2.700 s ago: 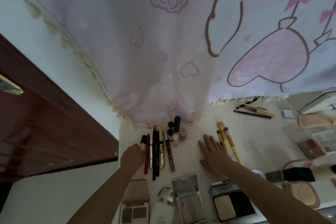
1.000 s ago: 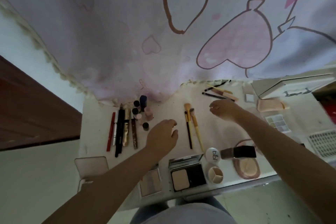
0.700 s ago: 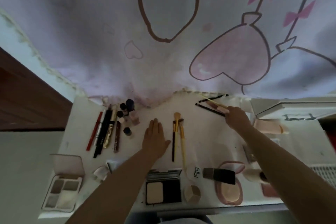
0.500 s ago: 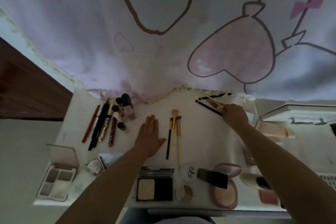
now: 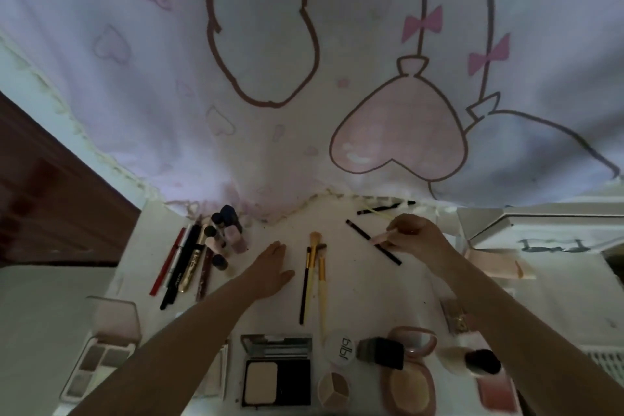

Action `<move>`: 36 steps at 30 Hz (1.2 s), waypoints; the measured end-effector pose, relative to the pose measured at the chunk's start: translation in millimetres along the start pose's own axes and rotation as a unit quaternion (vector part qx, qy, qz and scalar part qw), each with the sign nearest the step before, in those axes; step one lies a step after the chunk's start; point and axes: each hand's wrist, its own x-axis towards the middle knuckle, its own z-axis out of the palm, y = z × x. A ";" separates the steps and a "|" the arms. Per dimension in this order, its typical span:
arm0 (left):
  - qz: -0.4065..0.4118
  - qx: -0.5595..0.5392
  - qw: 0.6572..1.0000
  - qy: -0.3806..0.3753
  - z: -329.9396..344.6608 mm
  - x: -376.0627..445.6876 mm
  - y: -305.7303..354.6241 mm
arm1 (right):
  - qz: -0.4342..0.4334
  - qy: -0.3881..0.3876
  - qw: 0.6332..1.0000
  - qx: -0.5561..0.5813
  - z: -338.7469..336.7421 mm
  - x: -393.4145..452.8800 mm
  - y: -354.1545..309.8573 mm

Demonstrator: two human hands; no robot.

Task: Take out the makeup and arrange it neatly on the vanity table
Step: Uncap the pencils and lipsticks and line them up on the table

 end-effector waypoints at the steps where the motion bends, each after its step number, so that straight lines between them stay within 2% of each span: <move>1: 0.020 -0.031 0.999 0.039 -6.9 -3.2 7.1 | -0.012 -0.030 0.998 0.050 5.1 -7.2 -5.0; 3: 0.078 -0.106 0.985 0.109 -19.5 -13.8 26.7 | -0.017 -0.062 0.994 0.086 15.9 -20.0 -13.1; 6: 0.155 -0.197 0.960 0.121 -34.6 -33.3 59.6 | -0.026 -0.077 0.992 0.096 34.4 -31.2 -18.9; 9: 0.196 -0.153 0.954 0.170 -40.1 -47.4 79.2 | -0.047 -0.071 0.996 0.038 54.4 -38.2 -25.0; 13: 0.212 -0.094 0.951 0.205 -43.4 -62.1 81.7 | -0.050 -0.024 0.992 -0.116 61.8 -41.8 -38.4; 15: 0.213 -0.066 0.947 0.232 -47.4 -67.1 77.2 | -0.049 -0.012 0.991 -0.122 58.6 -43.0 -45.6; 18: 0.234 -0.038 0.936 0.260 -56.4 -73.6 74.1 | -0.054 -0.005 0.996 -0.069 57.2 -46.2 -55.1; 21: 0.244 -0.057 0.940 0.231 -67.0 -82.2 80.2 | -0.080 -0.042 0.996 0.008 57.5 -51.2 -61.3; 24: 0.245 -0.050 0.946 0.207 -79.0 -87.8 88.0 | -0.141 -0.092 0.986 0.013 51.6 -58.6 -63.3; 26: 0.249 -0.137 0.949 0.139 -85.2 -93.9 91.6 | -0.176 -0.111 0.978 -0.005 47.0 -64.4 -64.6; 28: 0.235 -0.264 0.934 0.059 -90.0 -102.0 93.4 | -0.217 -0.114 0.967 -0.071 42.3 -69.4 -67.7; 29: 0.229 -0.285 0.930 0.047 -91.6 -105.4 93.1 | -0.233 -0.115 0.959 -0.118 40.5 -72.0 -70.6; 31: 0.227 -0.229 0.943 0.087 -95.9 -108.3 91.6 | -0.244 -0.135 0.944 -0.178 35.5 -74.1 -75.3; 33: 0.225 -0.143 0.953 0.147 -100.5 -109.5 88.3 | -0.215 -0.156 0.948 -0.174 31.2 -76.6 -81.1; 36: 0.231 -0.059 0.954 0.182 -105.5 -112.7 82.9 | -0.211 -0.124 0.944 -0.221 29.9 -75.9 -86.3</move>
